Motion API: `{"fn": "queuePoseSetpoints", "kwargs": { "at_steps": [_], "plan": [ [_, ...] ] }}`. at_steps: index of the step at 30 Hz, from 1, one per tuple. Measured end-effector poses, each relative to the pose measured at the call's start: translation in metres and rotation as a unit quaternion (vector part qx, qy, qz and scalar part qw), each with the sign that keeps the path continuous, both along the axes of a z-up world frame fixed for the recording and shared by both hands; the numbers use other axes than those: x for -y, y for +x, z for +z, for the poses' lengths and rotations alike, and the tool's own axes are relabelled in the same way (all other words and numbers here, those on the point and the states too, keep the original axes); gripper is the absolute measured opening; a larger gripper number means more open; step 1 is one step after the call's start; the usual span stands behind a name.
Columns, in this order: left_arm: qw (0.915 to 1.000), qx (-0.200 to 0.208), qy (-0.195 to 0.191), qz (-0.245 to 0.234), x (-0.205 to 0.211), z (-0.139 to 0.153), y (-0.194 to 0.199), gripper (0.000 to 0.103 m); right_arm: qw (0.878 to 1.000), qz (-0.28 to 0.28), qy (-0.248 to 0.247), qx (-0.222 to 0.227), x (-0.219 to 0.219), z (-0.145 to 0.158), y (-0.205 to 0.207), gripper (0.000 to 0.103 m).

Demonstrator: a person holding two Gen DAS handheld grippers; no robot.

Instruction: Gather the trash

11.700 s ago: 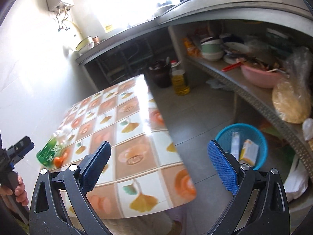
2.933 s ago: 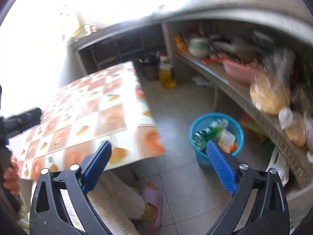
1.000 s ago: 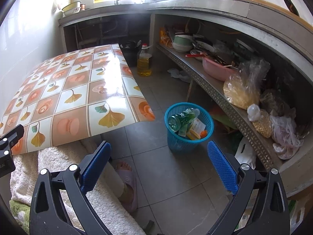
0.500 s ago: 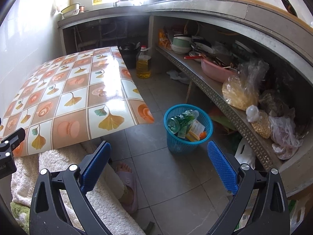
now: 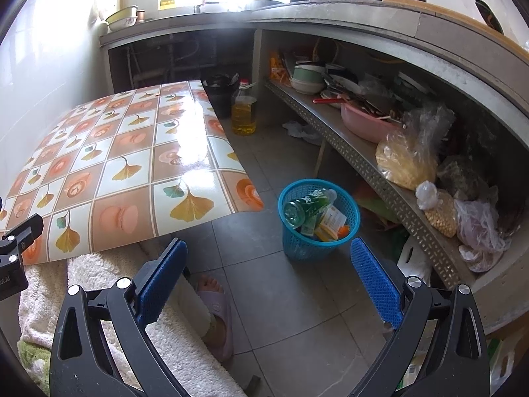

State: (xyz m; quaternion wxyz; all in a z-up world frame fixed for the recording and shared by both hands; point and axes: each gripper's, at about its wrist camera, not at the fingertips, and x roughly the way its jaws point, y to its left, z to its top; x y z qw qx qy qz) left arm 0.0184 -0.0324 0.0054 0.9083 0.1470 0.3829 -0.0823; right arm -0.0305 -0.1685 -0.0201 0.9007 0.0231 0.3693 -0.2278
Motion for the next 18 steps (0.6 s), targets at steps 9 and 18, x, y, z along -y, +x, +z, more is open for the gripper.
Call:
{"fn": "queuePoseSetpoints", "kwargs": {
  "at_steps": [9,18],
  "plan": [
    [1.0000,0.001,0.000,0.000,0.0001,0.0013,-0.0008,0.097,1.000,0.001,-0.001,0.001,0.0010,0.0015,-0.0003,0.095],
    [1.0000,0.001,0.000,0.001,0.0001,0.0009,-0.0013,0.097,1.000,0.001,-0.001,0.001,0.0012,0.0017,-0.0003,0.095]
  ]
}}
